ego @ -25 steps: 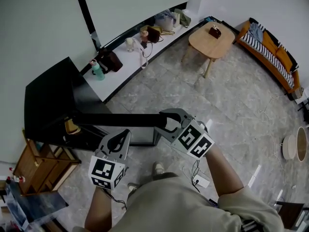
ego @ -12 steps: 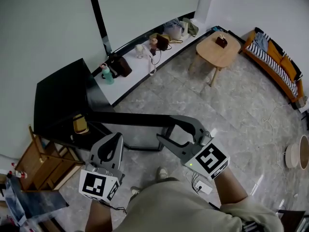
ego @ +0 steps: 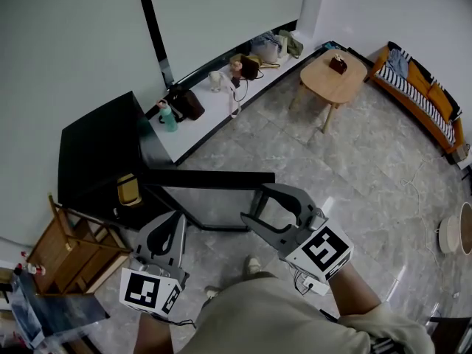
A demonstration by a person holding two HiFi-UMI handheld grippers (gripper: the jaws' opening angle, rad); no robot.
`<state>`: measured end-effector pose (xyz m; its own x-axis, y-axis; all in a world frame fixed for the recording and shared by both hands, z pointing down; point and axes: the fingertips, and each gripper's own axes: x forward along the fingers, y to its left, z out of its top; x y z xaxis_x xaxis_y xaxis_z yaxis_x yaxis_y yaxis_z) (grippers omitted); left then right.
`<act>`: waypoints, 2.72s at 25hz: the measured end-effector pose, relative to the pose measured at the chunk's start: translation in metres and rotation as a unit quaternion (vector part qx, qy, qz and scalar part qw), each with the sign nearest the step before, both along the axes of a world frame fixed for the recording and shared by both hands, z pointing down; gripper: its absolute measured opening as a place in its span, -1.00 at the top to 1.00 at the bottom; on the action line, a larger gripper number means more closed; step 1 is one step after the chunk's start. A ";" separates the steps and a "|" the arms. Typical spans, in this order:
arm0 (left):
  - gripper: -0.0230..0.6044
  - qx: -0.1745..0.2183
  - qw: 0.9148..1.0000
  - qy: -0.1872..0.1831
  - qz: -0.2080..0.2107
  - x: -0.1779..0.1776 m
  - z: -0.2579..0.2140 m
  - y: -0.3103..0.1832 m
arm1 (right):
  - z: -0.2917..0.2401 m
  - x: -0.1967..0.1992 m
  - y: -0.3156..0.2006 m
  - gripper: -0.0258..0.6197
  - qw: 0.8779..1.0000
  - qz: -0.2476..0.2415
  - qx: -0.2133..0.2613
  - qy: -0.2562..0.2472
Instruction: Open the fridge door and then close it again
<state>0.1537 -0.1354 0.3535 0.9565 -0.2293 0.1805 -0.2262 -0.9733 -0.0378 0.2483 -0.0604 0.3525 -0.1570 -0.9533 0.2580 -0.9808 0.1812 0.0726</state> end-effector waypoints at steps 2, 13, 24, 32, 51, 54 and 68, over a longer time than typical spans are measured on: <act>0.90 -0.001 1.000 0.000 -0.001 -0.004 0.000 0.000 | -0.004 -0.002 0.000 0.27 1.000 0.002 0.007 -0.004; 0.90 0.005 1.000 0.001 0.007 -0.015 -0.004 -0.003 | -0.006 0.014 -0.011 0.17 1.000 0.000 0.009 0.018; 0.90 0.001 1.000 -0.001 0.014 0.000 0.000 0.001 | 0.034 0.073 -0.020 0.03 0.998 -0.022 -0.050 0.008; 0.90 -0.012 1.000 -0.016 0.015 0.014 0.015 0.000 | 0.085 0.090 -0.028 0.02 0.992 -0.073 -0.073 -0.070; 0.90 -0.033 0.998 -0.051 -0.004 0.041 0.047 0.007 | 0.162 0.104 -0.029 0.01 0.979 -0.108 -0.107 -0.135; 0.90 -0.038 0.998 -0.050 -0.006 0.040 0.050 0.007 | 0.163 0.101 -0.030 0.02 0.979 -0.122 -0.103 -0.130; 0.90 -0.050 0.998 -0.048 -0.009 0.032 0.054 0.004 | 0.163 0.092 -0.024 0.16 0.980 -0.126 -0.109 -0.110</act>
